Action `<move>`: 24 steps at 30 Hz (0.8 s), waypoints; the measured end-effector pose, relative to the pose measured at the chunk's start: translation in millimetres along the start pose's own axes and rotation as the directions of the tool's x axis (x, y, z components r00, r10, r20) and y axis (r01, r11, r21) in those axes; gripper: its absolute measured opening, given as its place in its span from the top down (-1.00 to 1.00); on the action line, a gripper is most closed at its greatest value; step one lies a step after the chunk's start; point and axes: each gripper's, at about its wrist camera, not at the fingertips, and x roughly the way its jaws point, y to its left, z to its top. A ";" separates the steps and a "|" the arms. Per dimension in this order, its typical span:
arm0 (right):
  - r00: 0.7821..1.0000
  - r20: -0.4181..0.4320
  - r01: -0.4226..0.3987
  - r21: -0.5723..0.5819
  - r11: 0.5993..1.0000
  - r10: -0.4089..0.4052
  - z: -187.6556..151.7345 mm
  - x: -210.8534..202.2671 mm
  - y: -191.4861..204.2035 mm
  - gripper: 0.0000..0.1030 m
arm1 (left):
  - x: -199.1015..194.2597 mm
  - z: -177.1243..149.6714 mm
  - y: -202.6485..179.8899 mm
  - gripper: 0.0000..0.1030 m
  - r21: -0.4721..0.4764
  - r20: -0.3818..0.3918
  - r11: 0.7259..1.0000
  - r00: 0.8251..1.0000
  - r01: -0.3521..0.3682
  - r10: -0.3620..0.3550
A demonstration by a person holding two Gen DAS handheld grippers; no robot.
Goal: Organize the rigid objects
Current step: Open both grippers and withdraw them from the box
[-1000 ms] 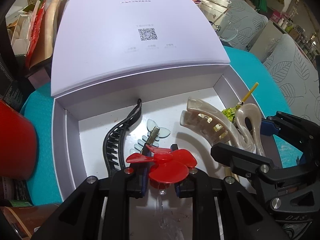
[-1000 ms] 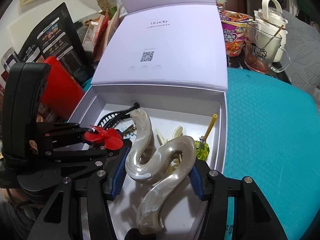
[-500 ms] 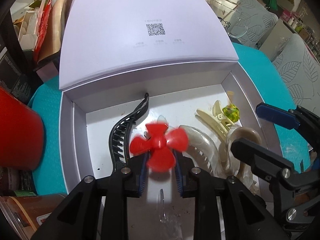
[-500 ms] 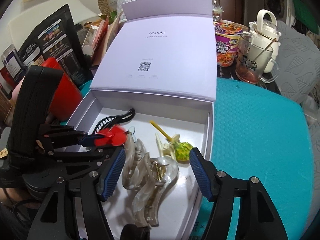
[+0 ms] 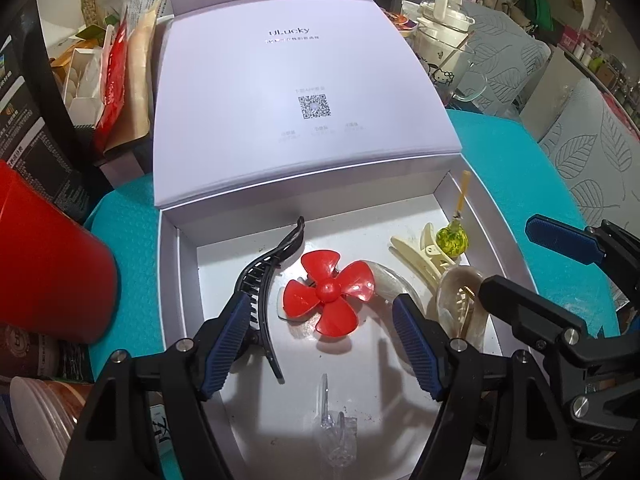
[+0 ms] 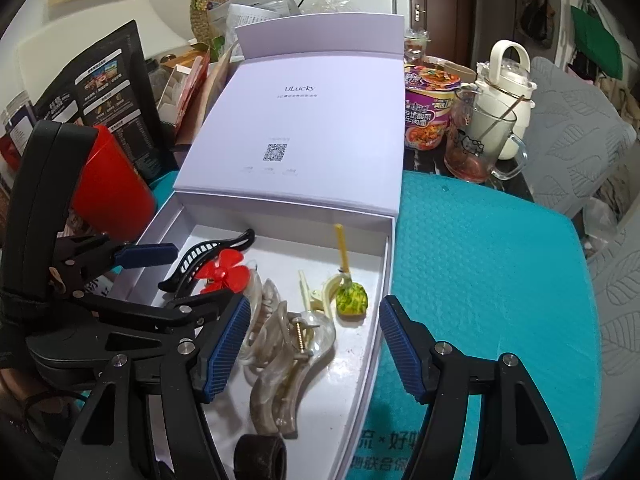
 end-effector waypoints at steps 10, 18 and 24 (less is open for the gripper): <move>0.999 0.053 0.009 0.019 1.000 -0.010 -8.2 -34.7 5.1 -0.31 | -41.5 -11.1 -3.5 -0.42 0.003 0.072 1.000 0.997 -0.016 0.016; 0.991 0.133 0.000 0.015 1.000 -0.002 -15.3 -73.9 11.9 -0.31 | -82.7 -21.9 -9.5 -0.42 -0.006 0.129 0.999 0.991 -0.038 0.038; 0.983 0.183 -0.001 0.001 1.000 0.001 -23.7 -104.0 22.1 -0.31 | -116.8 -32.0 -12.7 -0.42 -0.009 0.186 0.999 0.981 -0.045 0.046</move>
